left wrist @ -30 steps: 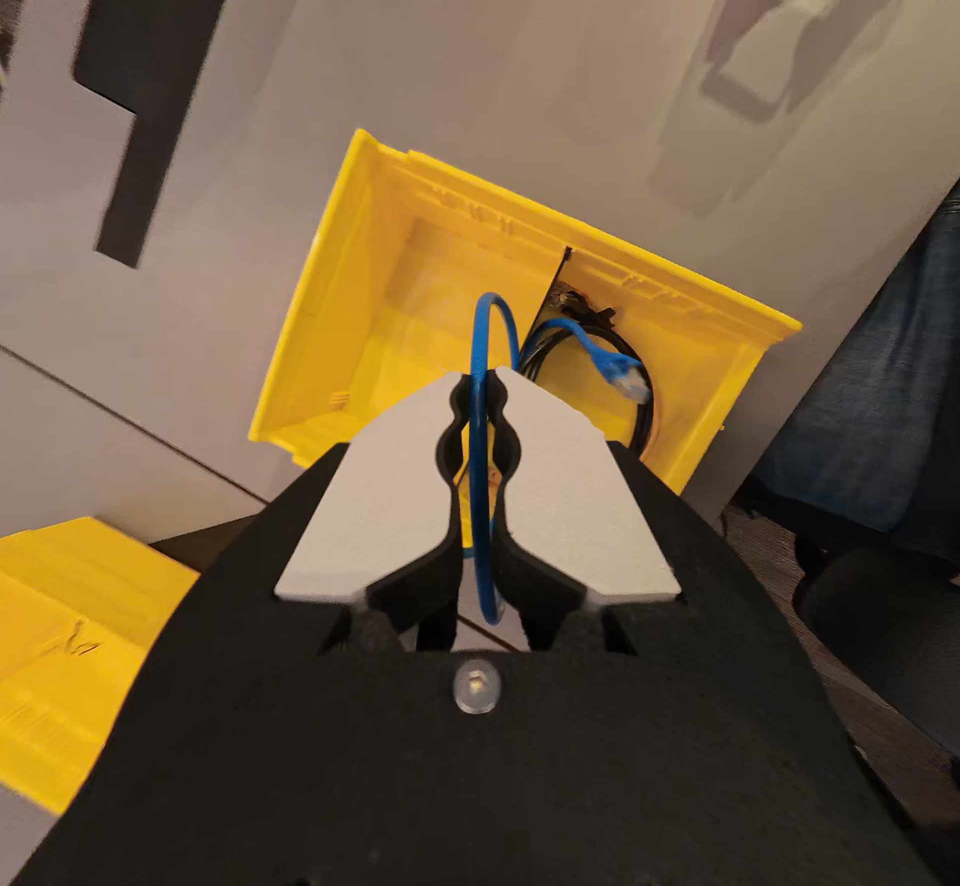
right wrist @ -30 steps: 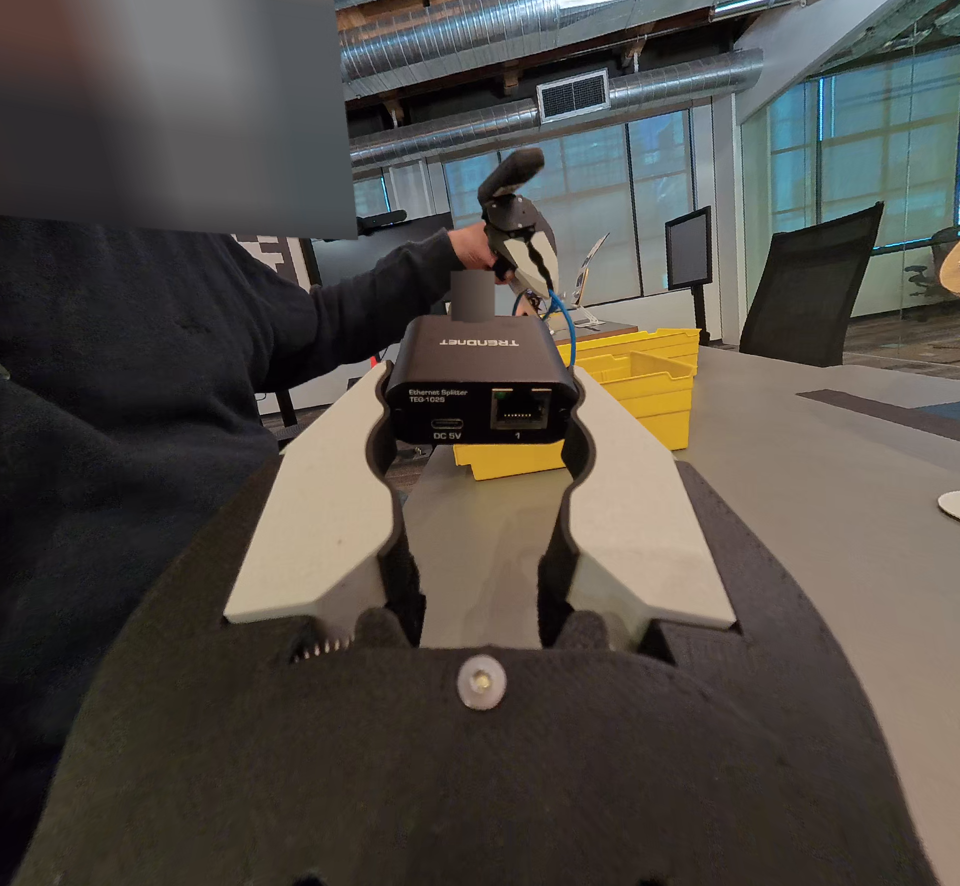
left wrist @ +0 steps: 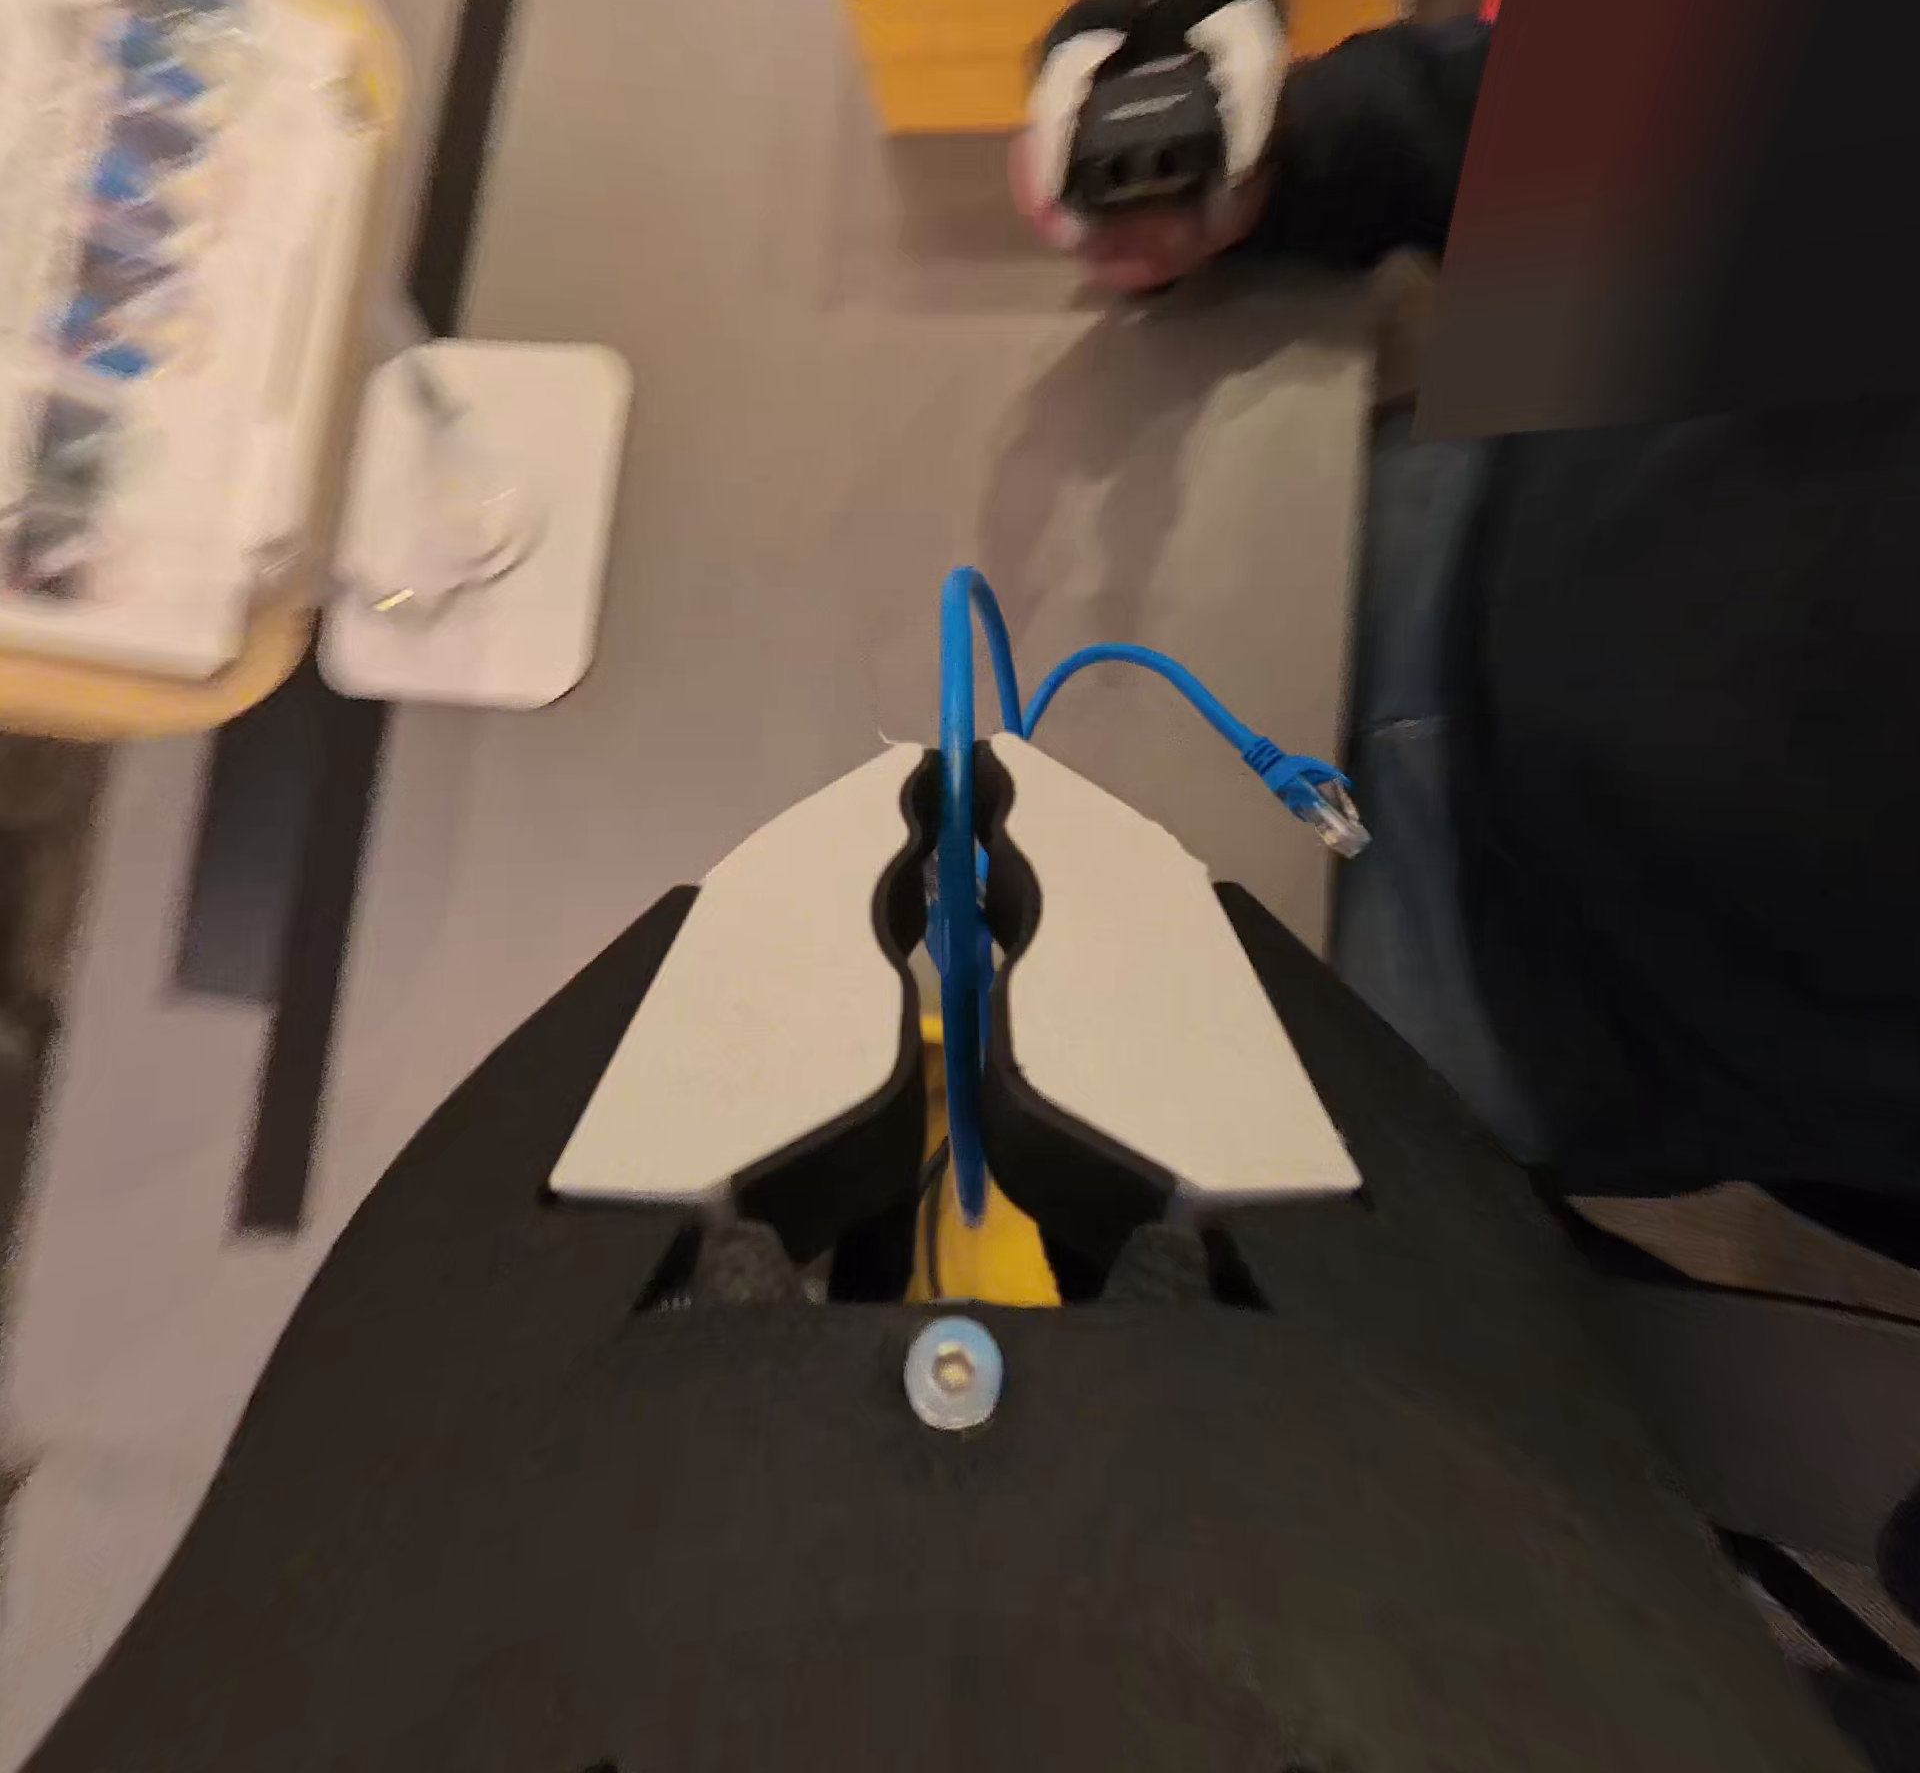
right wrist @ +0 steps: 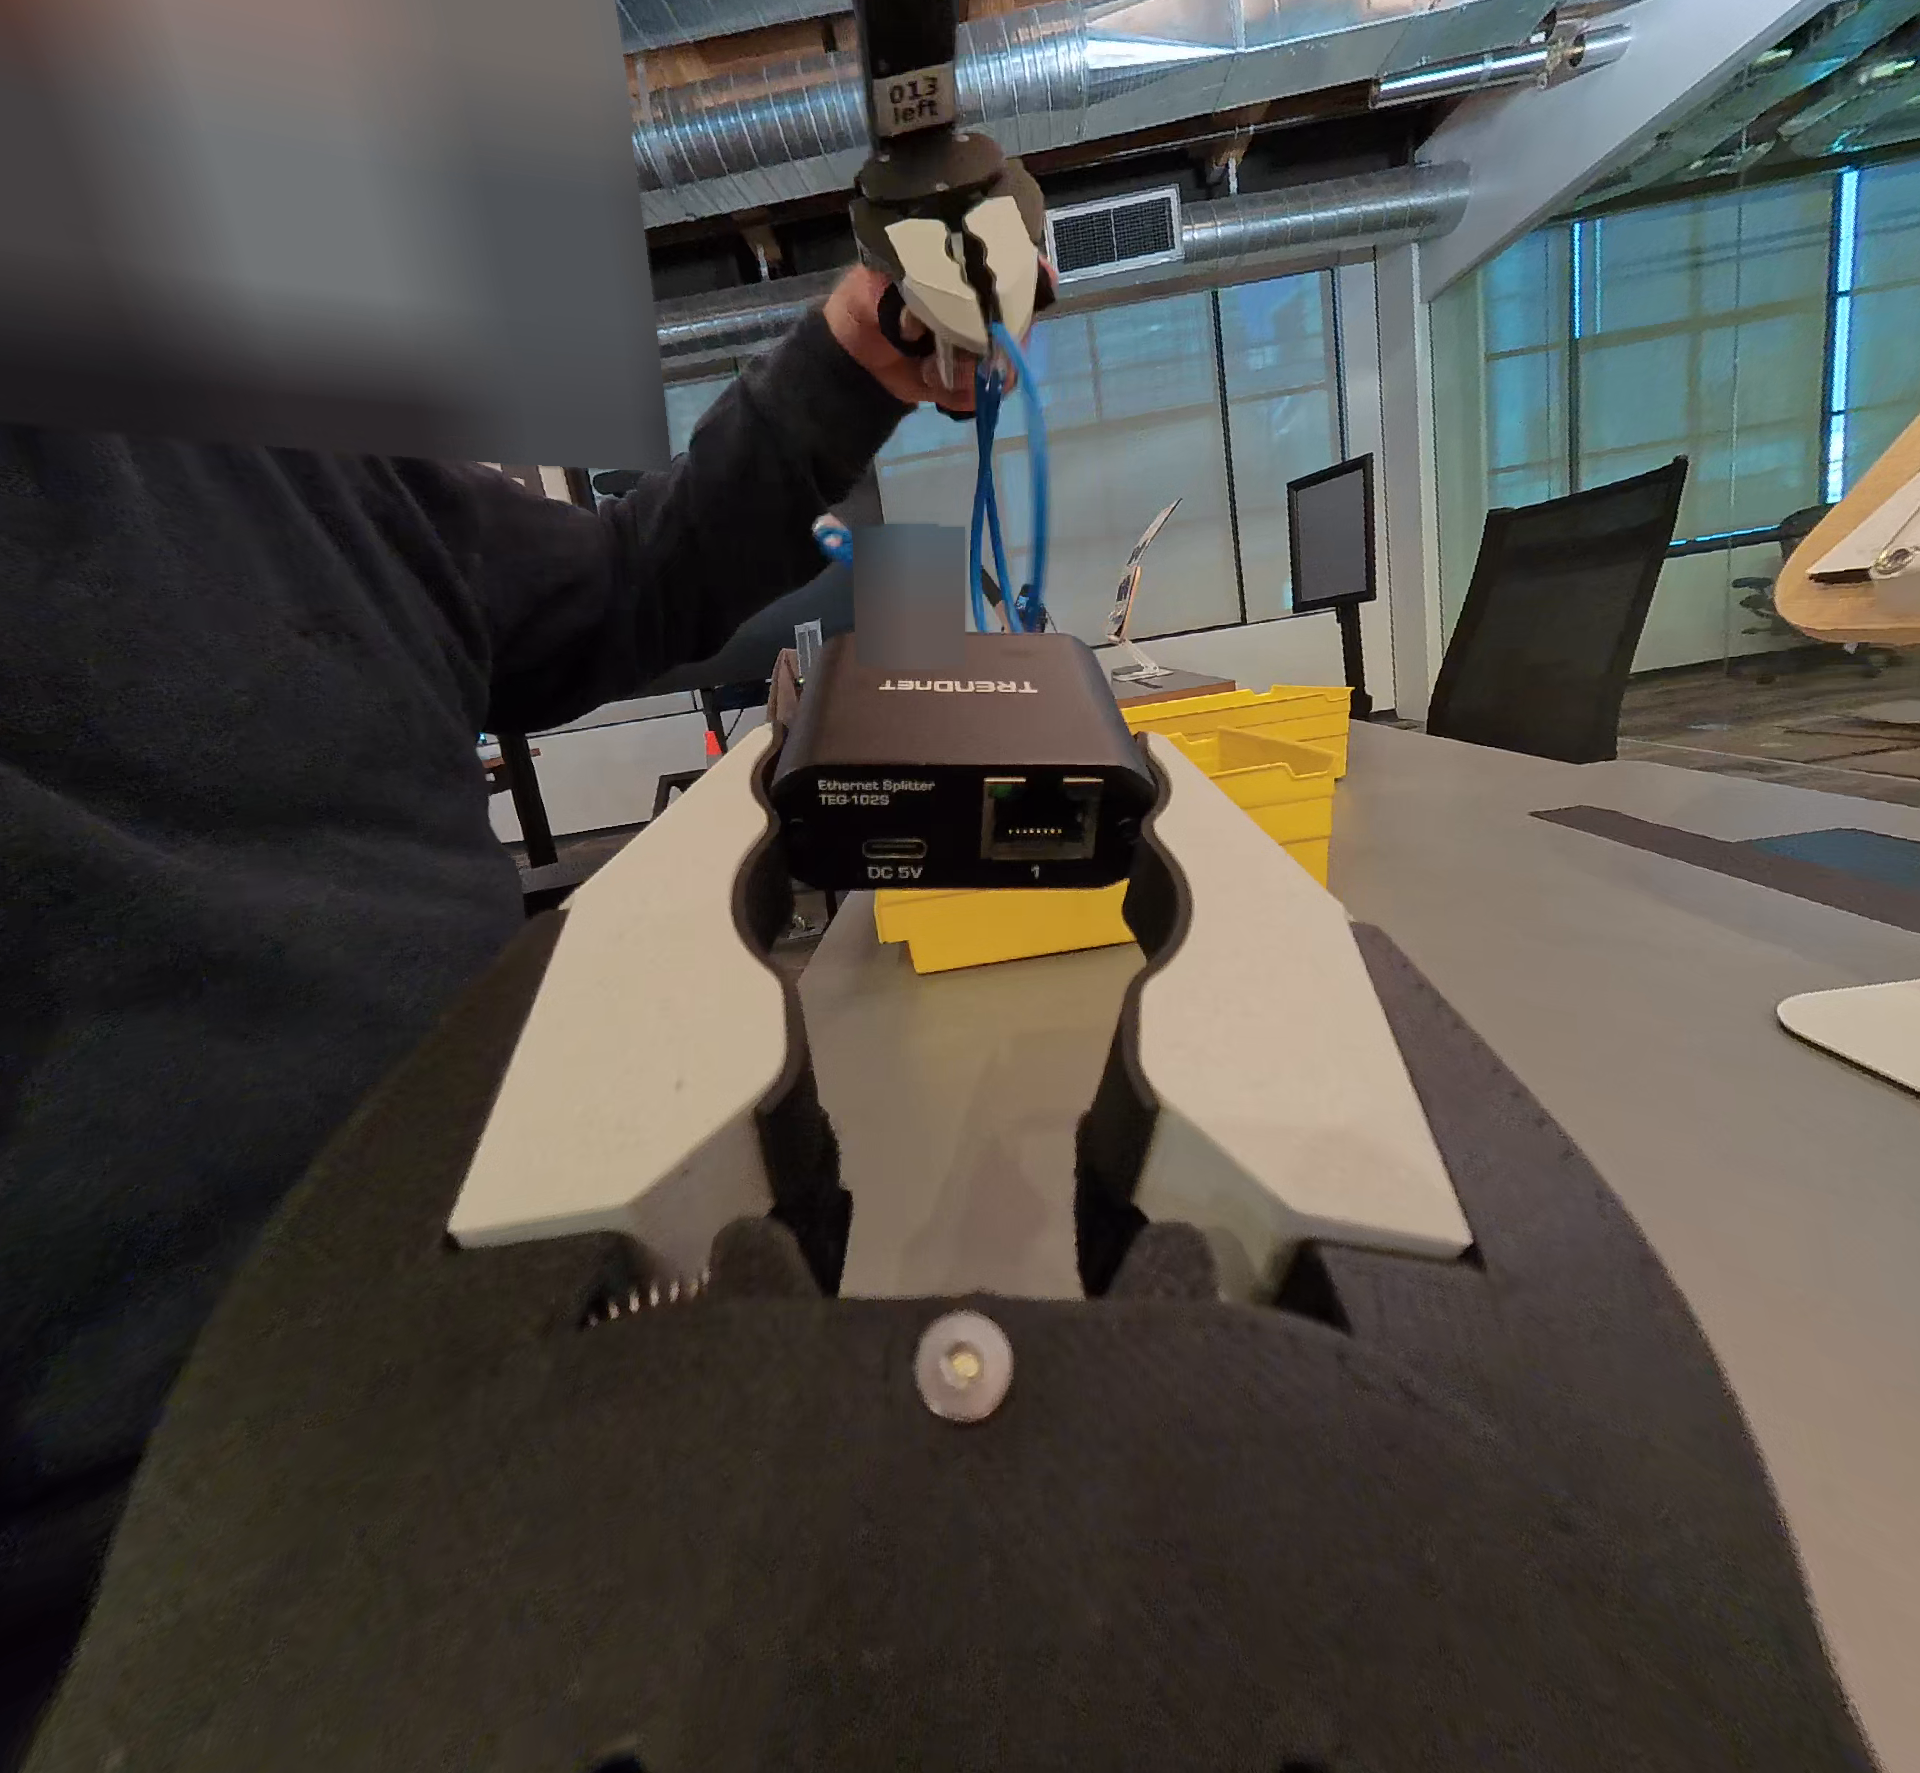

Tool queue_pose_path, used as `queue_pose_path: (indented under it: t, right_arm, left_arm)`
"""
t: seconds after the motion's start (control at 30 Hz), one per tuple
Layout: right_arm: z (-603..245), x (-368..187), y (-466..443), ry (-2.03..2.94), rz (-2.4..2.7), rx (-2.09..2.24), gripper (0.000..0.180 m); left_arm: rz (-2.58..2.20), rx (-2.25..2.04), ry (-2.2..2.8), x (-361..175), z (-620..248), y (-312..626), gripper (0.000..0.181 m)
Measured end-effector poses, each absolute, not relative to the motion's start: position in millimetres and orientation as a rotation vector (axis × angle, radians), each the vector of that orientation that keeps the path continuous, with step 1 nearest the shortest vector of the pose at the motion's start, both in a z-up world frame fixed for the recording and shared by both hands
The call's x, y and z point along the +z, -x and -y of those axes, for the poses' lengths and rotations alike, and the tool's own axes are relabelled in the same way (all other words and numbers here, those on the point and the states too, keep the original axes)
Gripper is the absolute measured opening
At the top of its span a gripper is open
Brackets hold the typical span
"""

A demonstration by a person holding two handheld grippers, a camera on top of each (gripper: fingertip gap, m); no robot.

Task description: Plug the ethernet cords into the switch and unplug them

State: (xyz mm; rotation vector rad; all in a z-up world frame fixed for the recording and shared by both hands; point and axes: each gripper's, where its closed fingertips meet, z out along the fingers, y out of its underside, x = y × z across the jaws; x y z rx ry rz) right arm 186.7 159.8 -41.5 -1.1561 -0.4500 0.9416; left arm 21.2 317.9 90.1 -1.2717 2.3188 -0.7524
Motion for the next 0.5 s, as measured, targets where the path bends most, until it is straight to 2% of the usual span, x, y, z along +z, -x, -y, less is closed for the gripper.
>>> queue_pose_path:
  t: [0.13, 0.33, 0.5]
  right_arm:
    - [-156.6, -39.5, -192.6, 1.142, 0.436, 0.923, 0.063]
    - [-152.9, -39.6, -200.0, 1.133, 0.42, 0.905, 0.063]
    - [-153.4, -41.6, -200.5, 1.142, 0.426, 0.89, 0.063]
  left_arm:
    - [-2.506, -0.916, 1.316, 28.7, -278.5, -73.7, 0.006]
    - [-2.725, -0.889, 1.491, -92.9, -253.4, -121.8, 0.006]
    - [-2.679, -0.803, 1.561, -140.7, -267.6, -153.2, 0.007]
